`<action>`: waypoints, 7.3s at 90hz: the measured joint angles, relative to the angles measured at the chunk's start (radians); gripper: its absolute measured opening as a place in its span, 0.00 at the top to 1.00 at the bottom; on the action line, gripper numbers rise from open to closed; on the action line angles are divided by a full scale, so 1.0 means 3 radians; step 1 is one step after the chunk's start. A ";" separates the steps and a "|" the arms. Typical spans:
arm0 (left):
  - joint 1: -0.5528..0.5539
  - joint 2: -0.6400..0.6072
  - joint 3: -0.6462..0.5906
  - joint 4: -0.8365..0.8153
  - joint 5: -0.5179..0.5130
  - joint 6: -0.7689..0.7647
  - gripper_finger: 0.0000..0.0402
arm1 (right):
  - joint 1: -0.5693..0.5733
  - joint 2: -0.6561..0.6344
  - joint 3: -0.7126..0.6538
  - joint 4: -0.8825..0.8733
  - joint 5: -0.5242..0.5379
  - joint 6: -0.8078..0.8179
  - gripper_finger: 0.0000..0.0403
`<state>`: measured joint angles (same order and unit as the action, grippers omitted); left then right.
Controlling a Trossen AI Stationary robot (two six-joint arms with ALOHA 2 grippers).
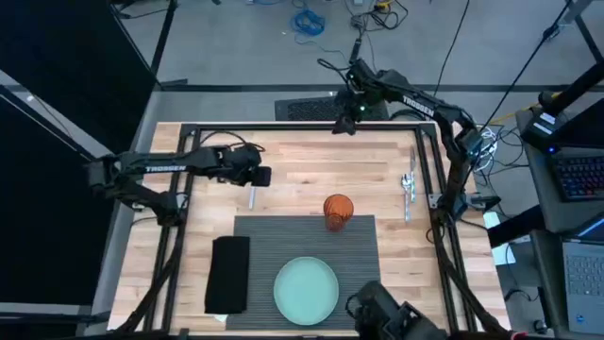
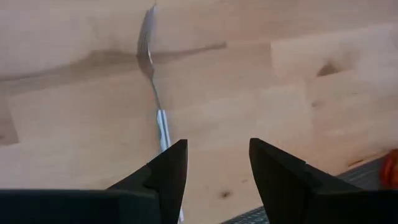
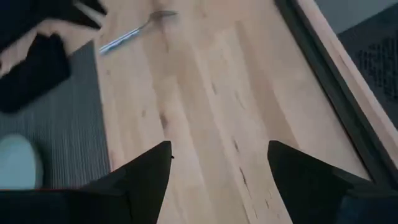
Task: Set table place
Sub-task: Put the blue fork on top of the black napkin
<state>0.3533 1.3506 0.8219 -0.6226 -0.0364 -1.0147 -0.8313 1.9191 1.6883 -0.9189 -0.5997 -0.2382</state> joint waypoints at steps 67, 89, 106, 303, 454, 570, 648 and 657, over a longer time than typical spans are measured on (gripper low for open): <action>0.0070 0.0319 -0.0004 -0.0295 -0.0115 0.0382 0.61 | 0.0325 0.0234 -0.0003 0.0590 0.0598 0.0199 0.37; 0.0065 0.0475 -0.0004 -0.0140 0.0048 0.0383 0.61 | 0.0321 0.0235 -0.0003 0.0608 0.0585 0.0207 0.37; 0.0065 0.0558 -0.0004 -0.0109 0.0060 0.0388 0.61 | 0.0321 0.0235 -0.0003 0.0608 0.0586 0.0207 0.37; 0.0065 -0.0560 0.0661 -0.1017 0.0543 0.1966 1.00 | 0.0206 -0.0414 0.0000 -0.0294 0.0633 0.1031 0.37; -0.4166 -0.0128 -0.0045 0.0178 -0.1332 -0.3892 1.00 | 0.0340 -0.2713 -0.2167 0.0142 0.0399 0.1310 0.37; -0.4083 0.0730 -0.0130 0.0396 -0.1102 -0.3896 1.00 | 0.2152 -0.2787 -0.2167 0.0890 0.0676 0.3042 0.37; -0.4188 0.0608 0.0397 -0.0802 -0.0838 -0.3920 1.00 | 0.2138 -0.3057 -0.2167 0.0756 0.0701 0.2970 0.37; -0.4190 0.0676 0.0397 -0.0636 -0.0808 -0.3918 1.00 | 0.2138 -0.3057 -0.2167 0.0761 0.0703 0.2964 0.37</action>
<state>-0.9035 1.5535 0.9409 -0.8135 -0.2789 -2.1902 -0.1898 1.0019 1.0382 -0.6905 -0.3887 0.6509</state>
